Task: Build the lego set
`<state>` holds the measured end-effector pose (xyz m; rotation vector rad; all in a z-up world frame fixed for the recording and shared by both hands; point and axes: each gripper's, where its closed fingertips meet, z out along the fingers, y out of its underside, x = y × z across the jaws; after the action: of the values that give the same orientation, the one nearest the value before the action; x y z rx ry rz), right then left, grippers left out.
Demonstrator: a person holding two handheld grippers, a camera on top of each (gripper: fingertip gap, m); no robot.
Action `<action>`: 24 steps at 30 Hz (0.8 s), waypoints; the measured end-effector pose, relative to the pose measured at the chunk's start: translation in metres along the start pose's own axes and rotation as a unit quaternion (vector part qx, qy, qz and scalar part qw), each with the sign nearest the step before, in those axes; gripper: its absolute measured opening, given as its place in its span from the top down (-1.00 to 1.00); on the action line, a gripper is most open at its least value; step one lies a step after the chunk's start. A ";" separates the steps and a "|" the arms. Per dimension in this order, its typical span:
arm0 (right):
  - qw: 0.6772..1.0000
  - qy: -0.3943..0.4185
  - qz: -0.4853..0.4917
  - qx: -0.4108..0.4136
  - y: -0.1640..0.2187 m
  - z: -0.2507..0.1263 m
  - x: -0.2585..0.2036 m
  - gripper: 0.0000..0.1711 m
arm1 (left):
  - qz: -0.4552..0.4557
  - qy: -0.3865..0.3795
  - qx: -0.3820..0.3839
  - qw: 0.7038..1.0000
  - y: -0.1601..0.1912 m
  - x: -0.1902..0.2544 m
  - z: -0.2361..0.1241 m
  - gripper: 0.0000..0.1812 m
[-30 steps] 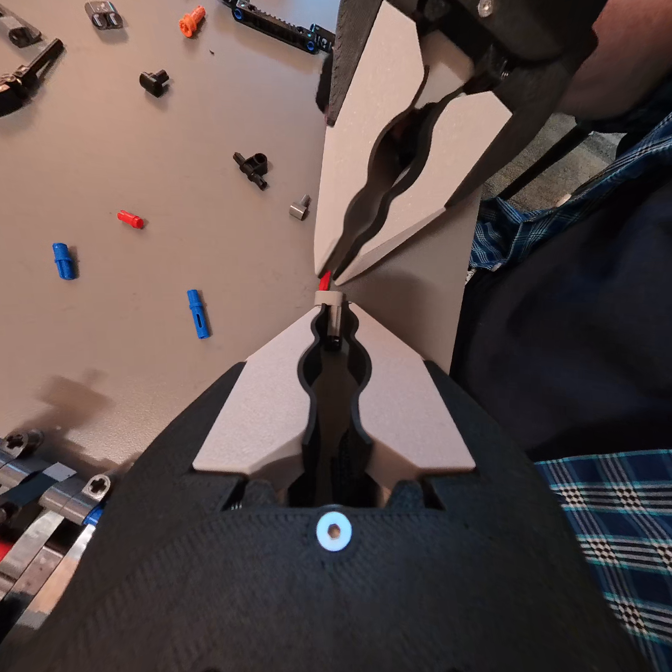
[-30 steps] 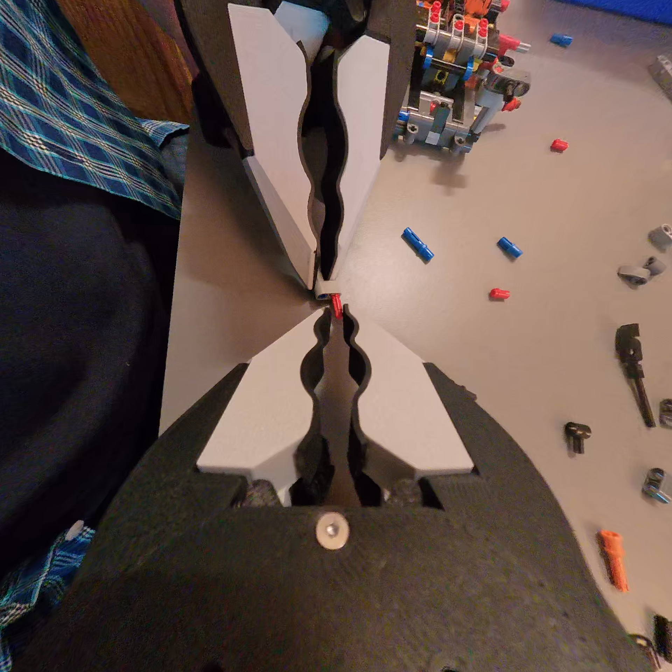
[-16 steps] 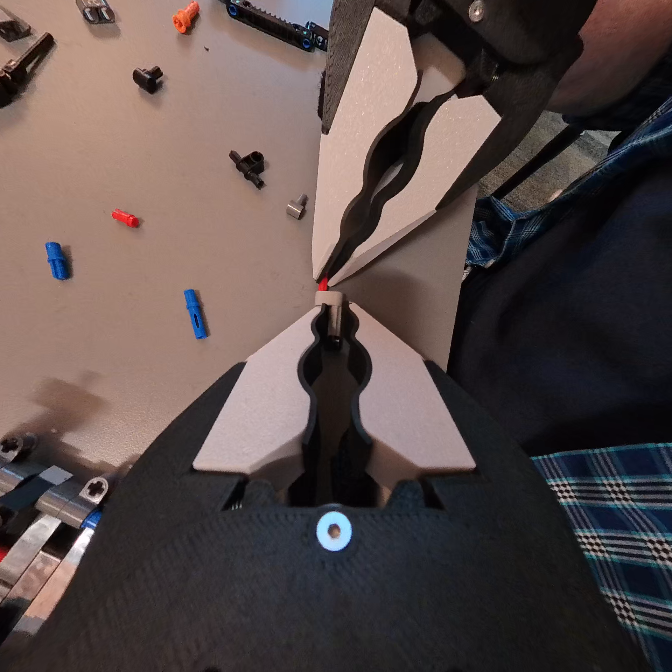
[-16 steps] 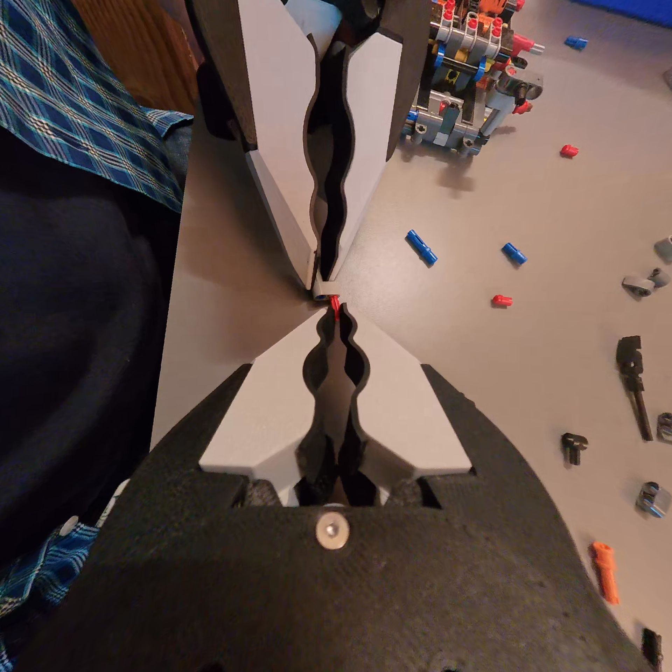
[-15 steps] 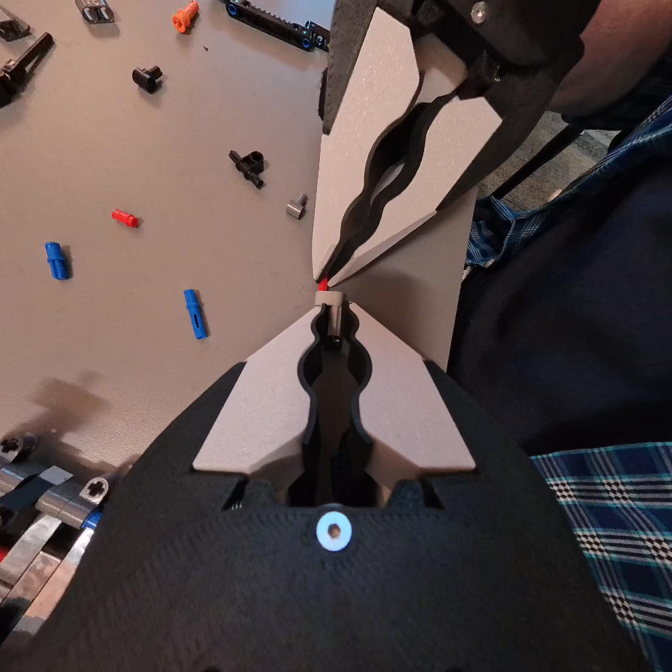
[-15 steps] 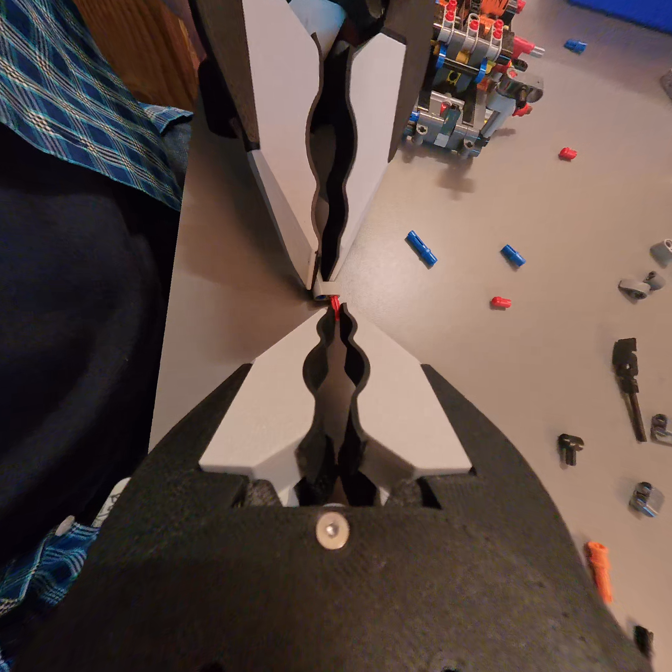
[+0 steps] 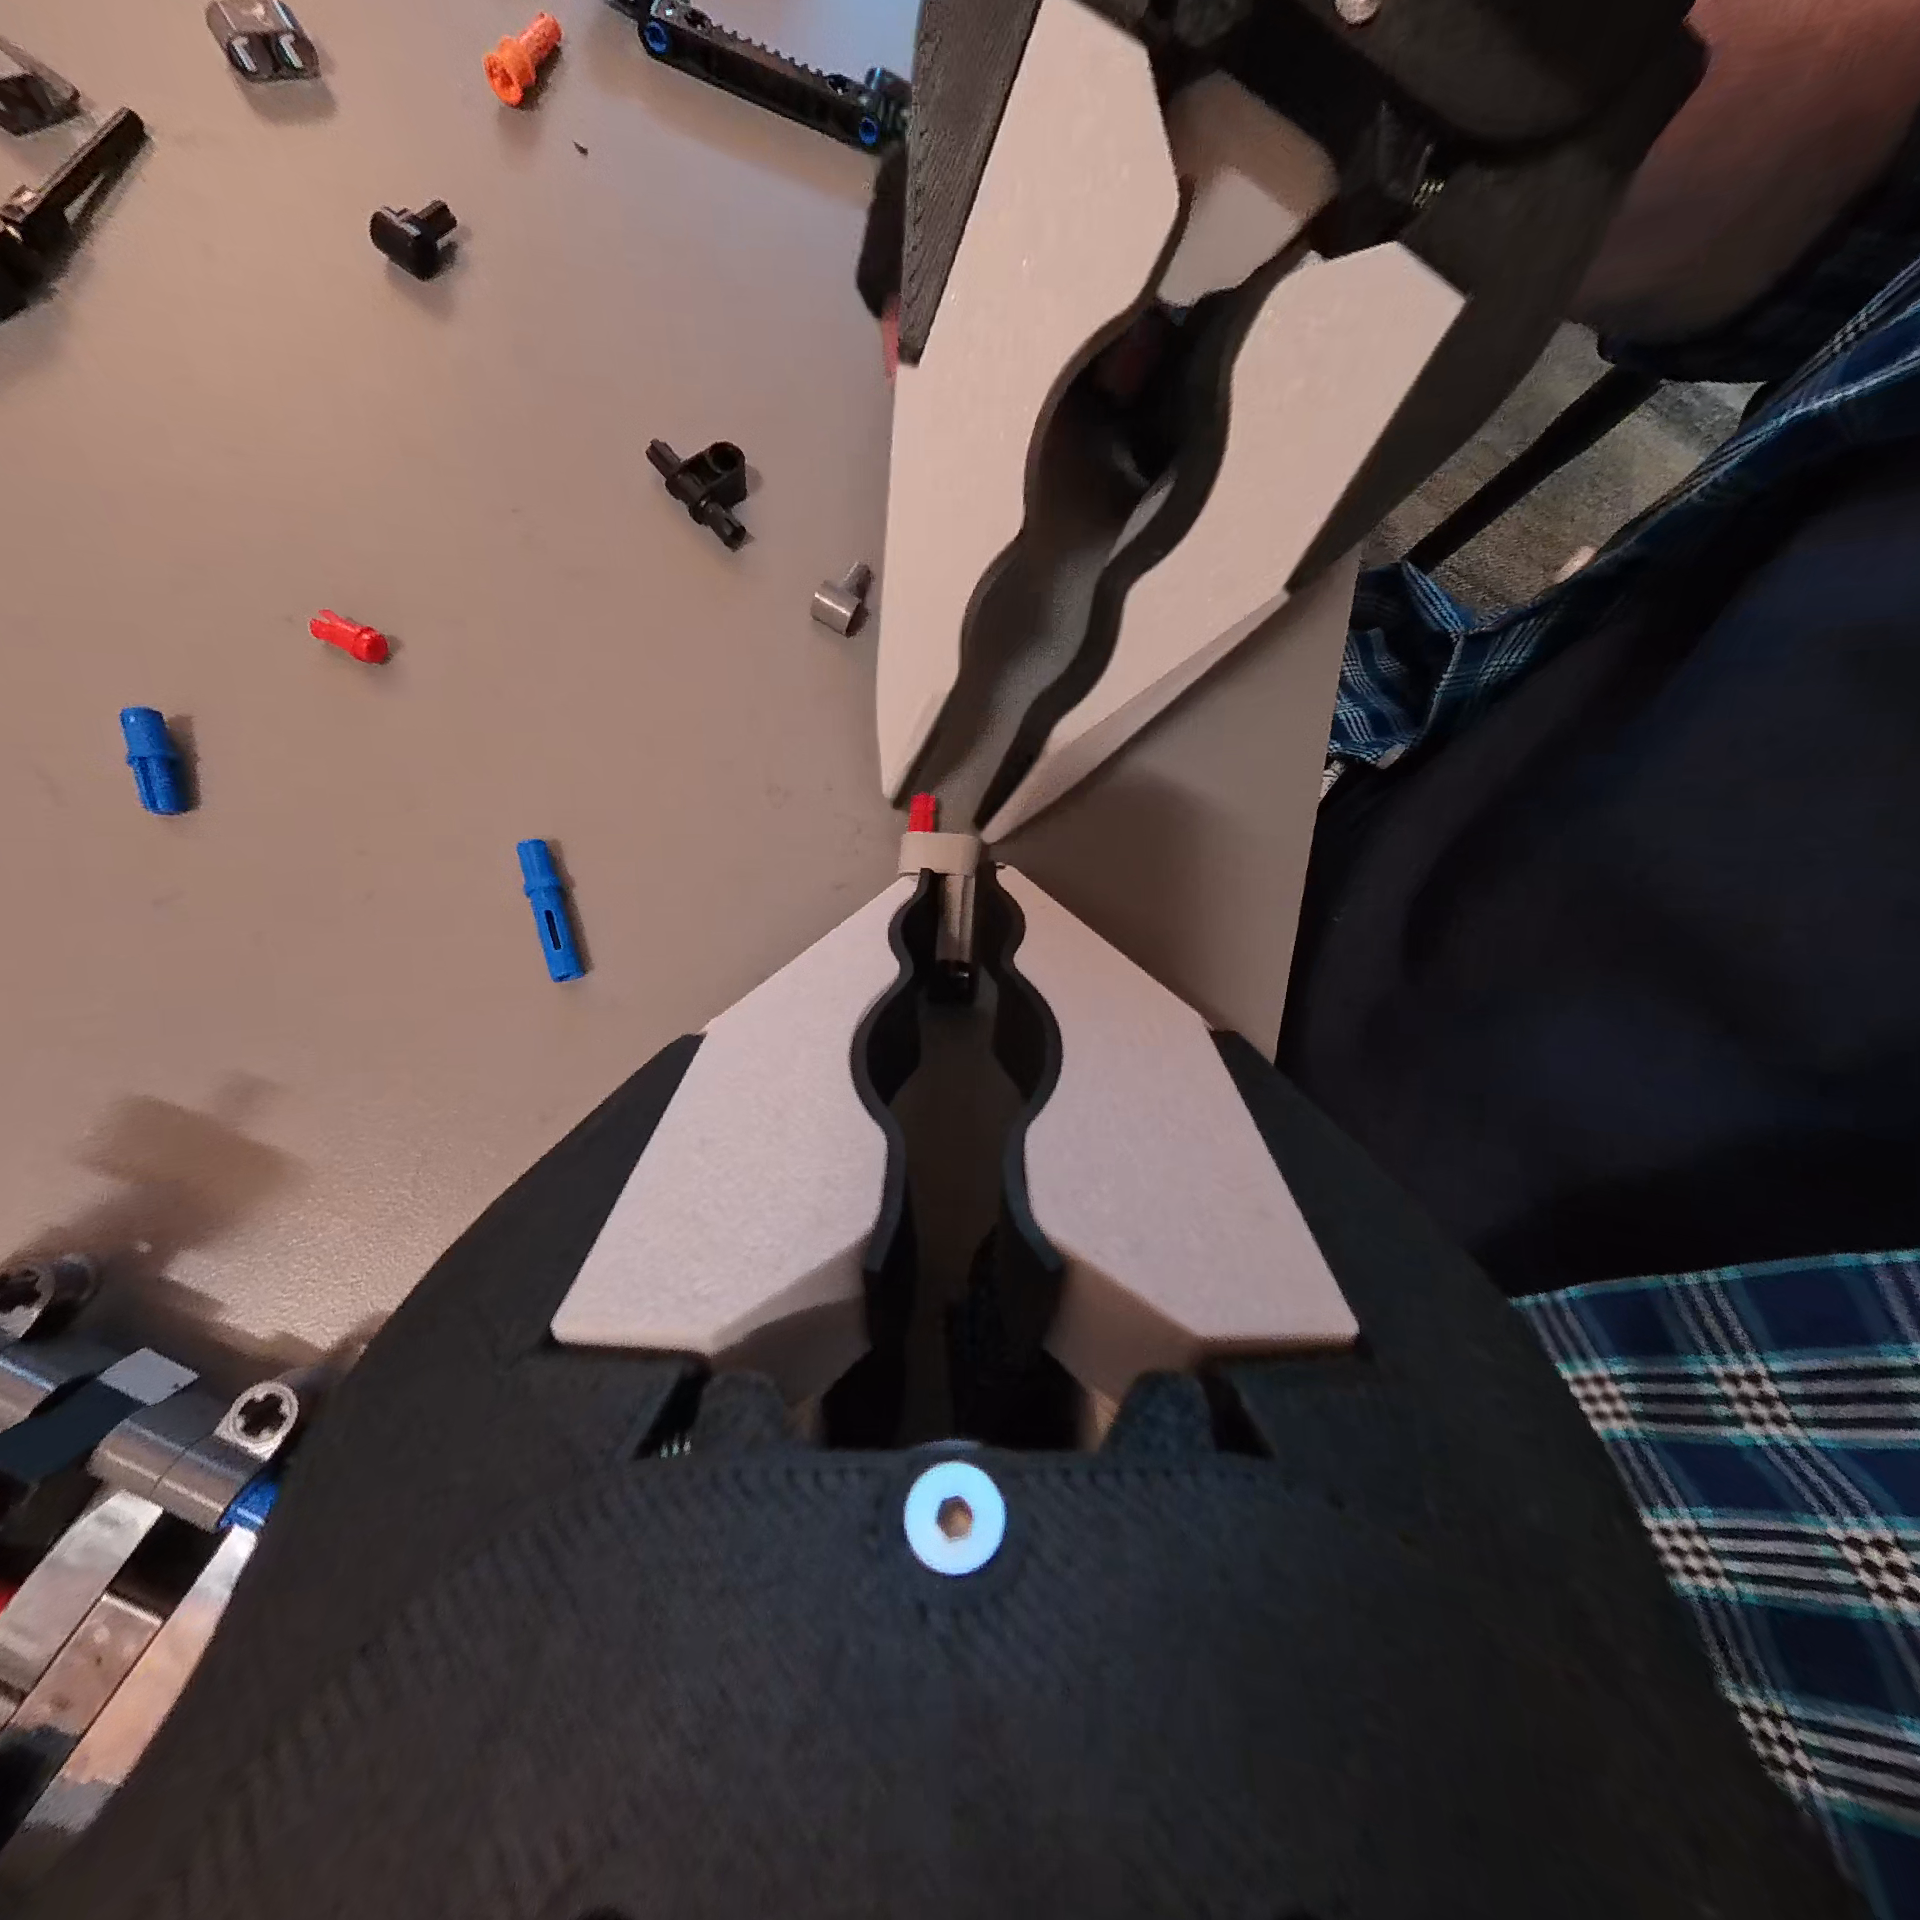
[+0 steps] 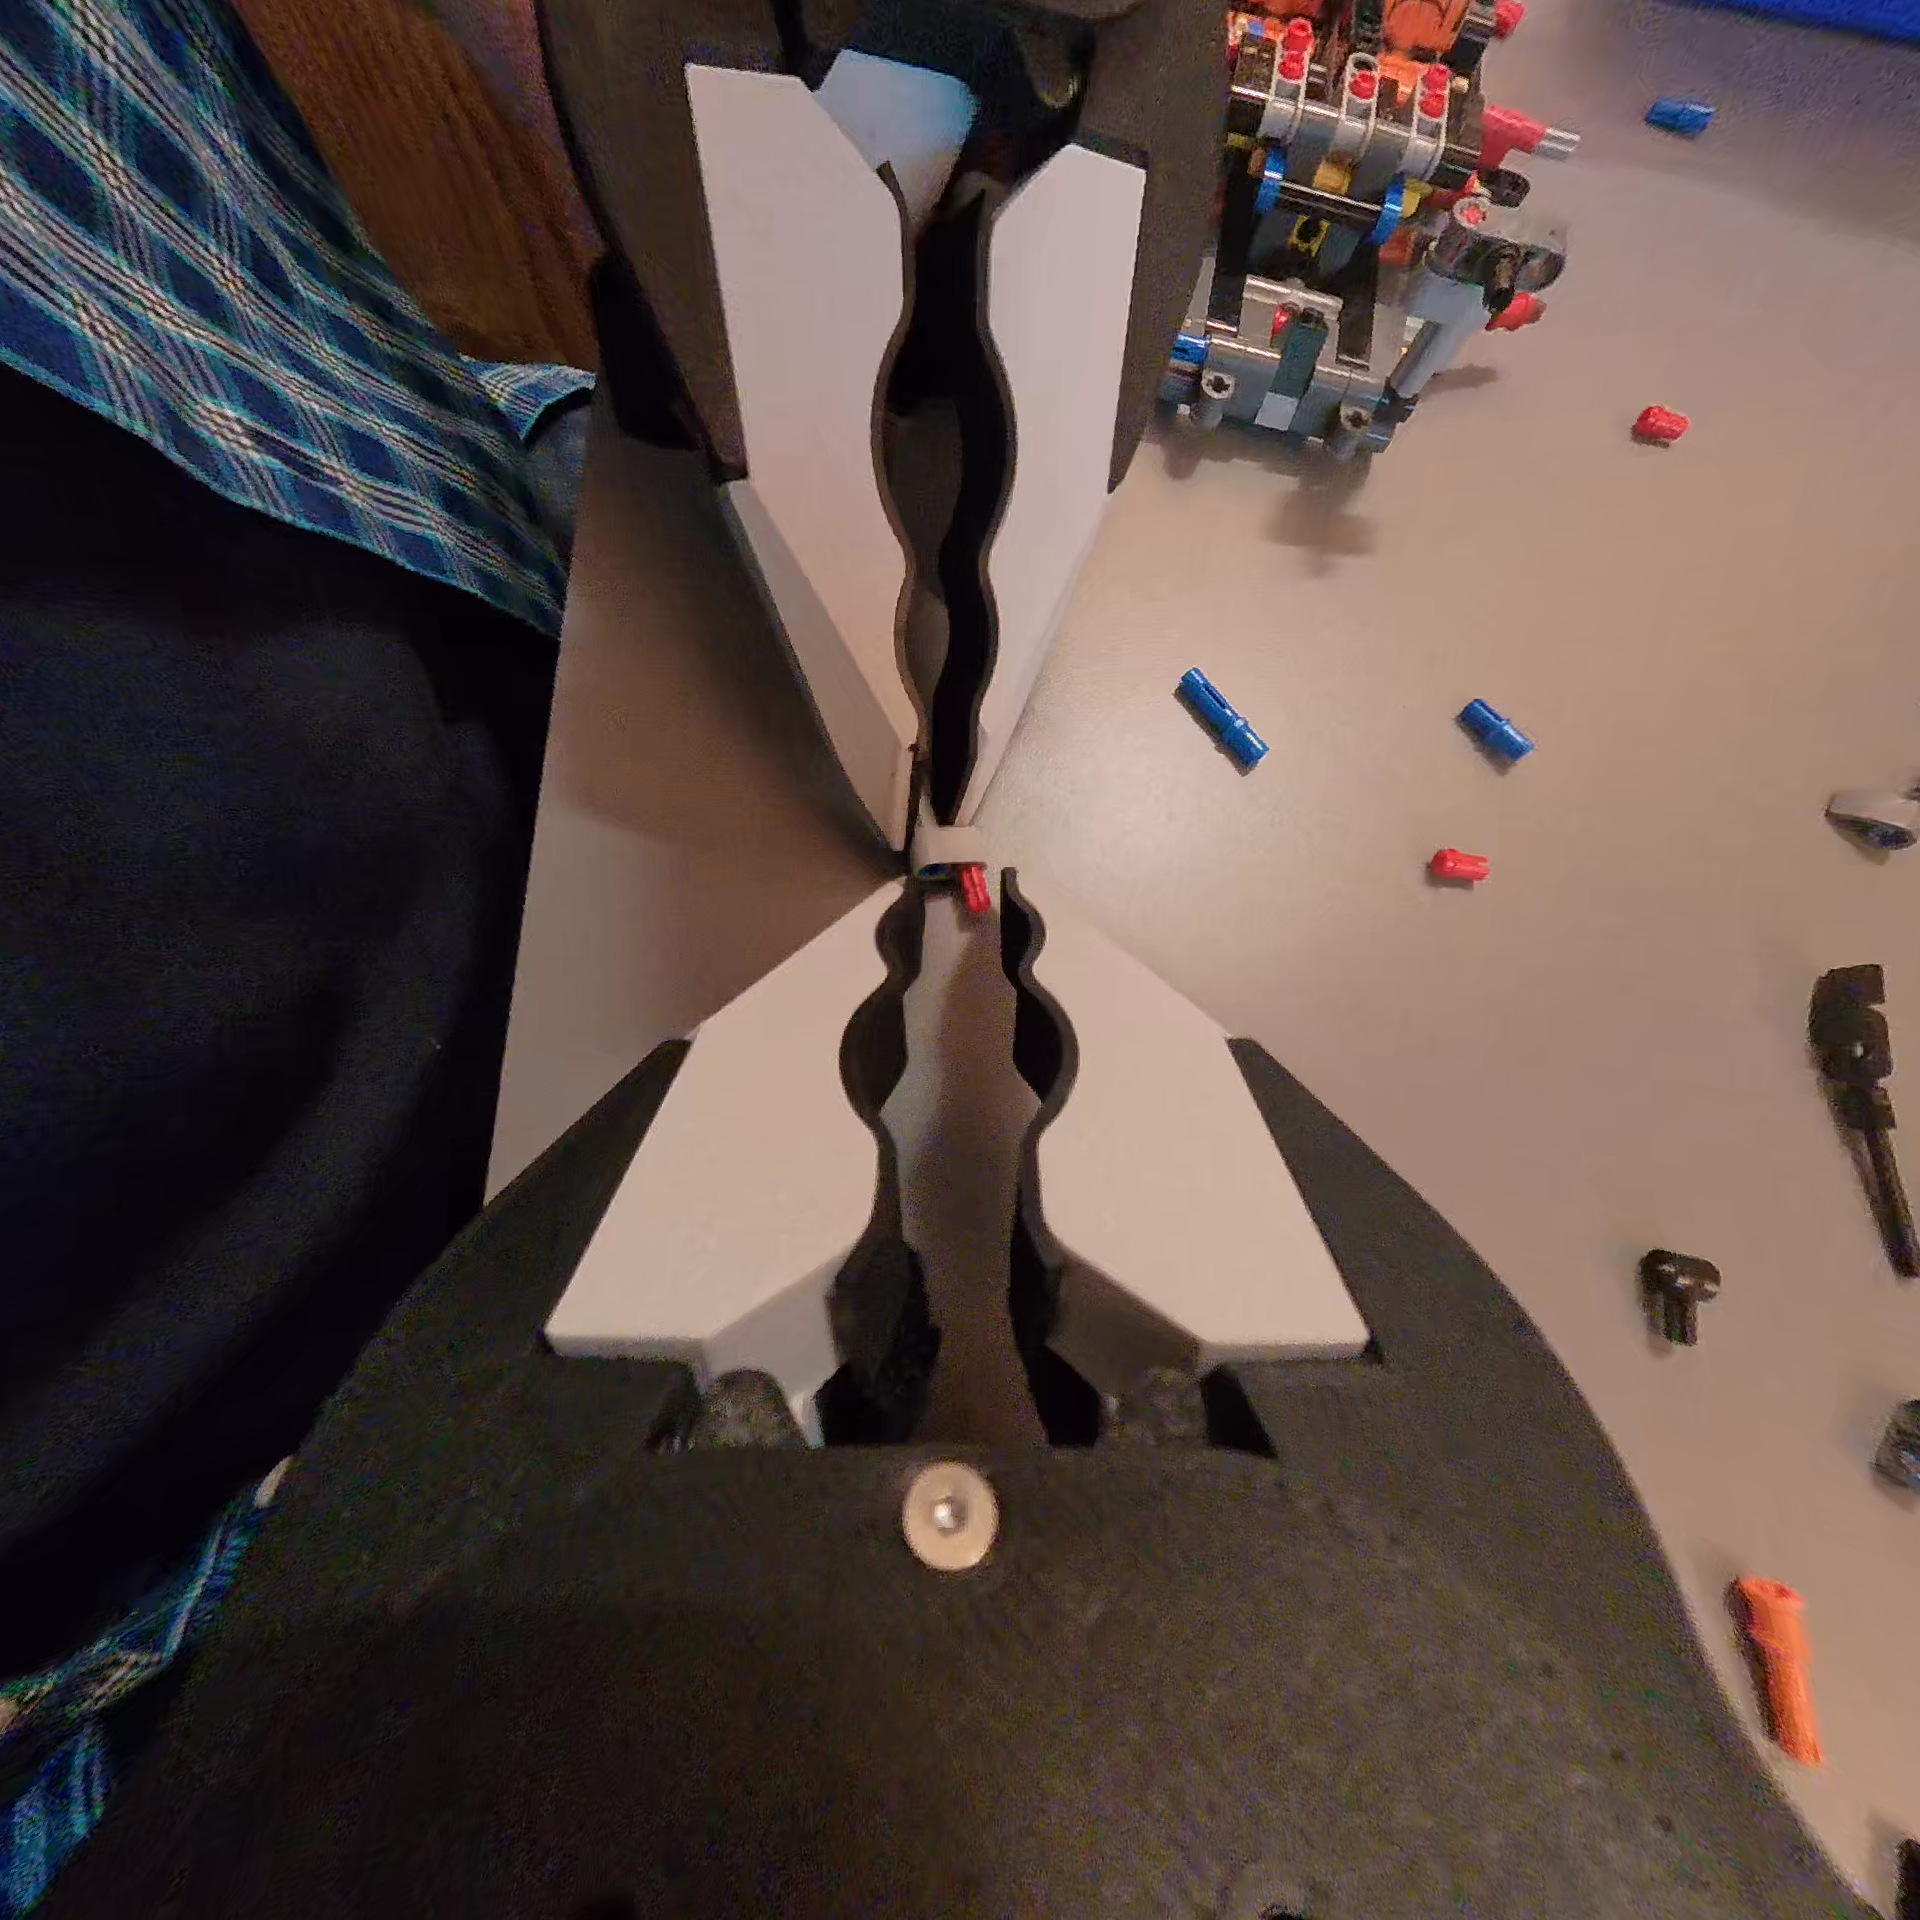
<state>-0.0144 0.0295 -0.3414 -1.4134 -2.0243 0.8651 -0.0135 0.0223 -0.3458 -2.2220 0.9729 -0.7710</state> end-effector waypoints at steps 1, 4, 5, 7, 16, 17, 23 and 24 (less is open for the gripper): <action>1.000 0.000 0.006 0.007 -0.002 -0.003 0.001 0.85 | 0.001 -0.001 0.000 1.000 0.000 0.000 0.000 0.93; 1.000 0.004 0.013 0.002 0.001 -0.006 0.003 0.89 | 0.006 -0.005 0.000 1.000 0.000 0.000 0.000 0.93; 1.000 0.007 0.014 -0.001 0.003 -0.006 0.004 0.90 | 0.008 -0.006 0.000 1.000 0.000 0.000 0.000 0.93; 1.000 0.002 0.023 -0.004 0.003 -0.006 0.003 0.91 | 0.016 -0.009 -0.001 1.000 0.000 0.001 0.001 0.93; 0.999 0.009 0.034 -0.019 0.007 -0.006 0.001 0.98 | 0.052 -0.041 0.005 0.998 0.005 0.004 -0.006 0.79; 0.999 0.010 0.038 -0.018 0.006 -0.007 0.002 0.98 | 0.055 -0.043 0.007 0.998 0.006 0.004 -0.007 0.79; 0.999 0.008 0.048 -0.023 0.002 -0.002 -0.001 0.99 | 0.068 -0.054 -0.004 0.996 0.011 0.002 -0.009 0.83; 0.998 0.007 0.050 -0.024 0.001 -0.002 -0.001 0.98 | 0.071 -0.056 -0.005 0.996 0.011 0.002 -0.009 0.84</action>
<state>-0.0122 0.0293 -0.3412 -1.5535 -1.9910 0.8503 -0.0231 0.0122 -0.3473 -2.1527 1.0683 -0.5728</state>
